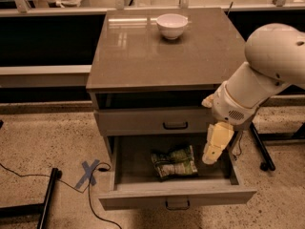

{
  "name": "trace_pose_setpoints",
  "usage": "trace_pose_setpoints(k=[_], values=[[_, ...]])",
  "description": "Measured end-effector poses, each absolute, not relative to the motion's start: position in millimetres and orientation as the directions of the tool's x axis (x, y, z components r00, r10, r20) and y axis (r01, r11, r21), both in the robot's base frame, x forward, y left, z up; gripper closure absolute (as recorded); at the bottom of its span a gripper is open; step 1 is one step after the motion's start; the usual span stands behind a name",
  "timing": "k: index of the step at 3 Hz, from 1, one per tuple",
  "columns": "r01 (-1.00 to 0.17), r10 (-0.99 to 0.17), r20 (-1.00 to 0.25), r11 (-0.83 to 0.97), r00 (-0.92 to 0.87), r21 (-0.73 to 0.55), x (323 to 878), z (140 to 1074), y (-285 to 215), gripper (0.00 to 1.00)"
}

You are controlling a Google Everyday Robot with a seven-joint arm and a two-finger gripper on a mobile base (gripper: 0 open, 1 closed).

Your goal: Pick green jalapeno chip bag from middle drawer and place on counter

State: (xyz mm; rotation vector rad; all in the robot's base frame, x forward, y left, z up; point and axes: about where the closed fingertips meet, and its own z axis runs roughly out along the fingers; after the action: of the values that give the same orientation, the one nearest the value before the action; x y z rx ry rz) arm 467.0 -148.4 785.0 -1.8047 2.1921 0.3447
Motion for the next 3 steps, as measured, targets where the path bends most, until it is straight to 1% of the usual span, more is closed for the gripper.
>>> trace_pose_setpoints(k=[1, 2, 3], values=[[-0.956, -0.867, -0.41, 0.287, -0.284, 0.055, 484.6, 741.8, -160.5, 0.0], [-0.928, -0.808, -0.474, 0.369, -0.351, 0.059, 502.6, 691.0, -175.6, 0.0], [-0.928, -0.808, -0.473, 0.368, -0.351, 0.059, 502.4, 690.9, -175.6, 0.0]])
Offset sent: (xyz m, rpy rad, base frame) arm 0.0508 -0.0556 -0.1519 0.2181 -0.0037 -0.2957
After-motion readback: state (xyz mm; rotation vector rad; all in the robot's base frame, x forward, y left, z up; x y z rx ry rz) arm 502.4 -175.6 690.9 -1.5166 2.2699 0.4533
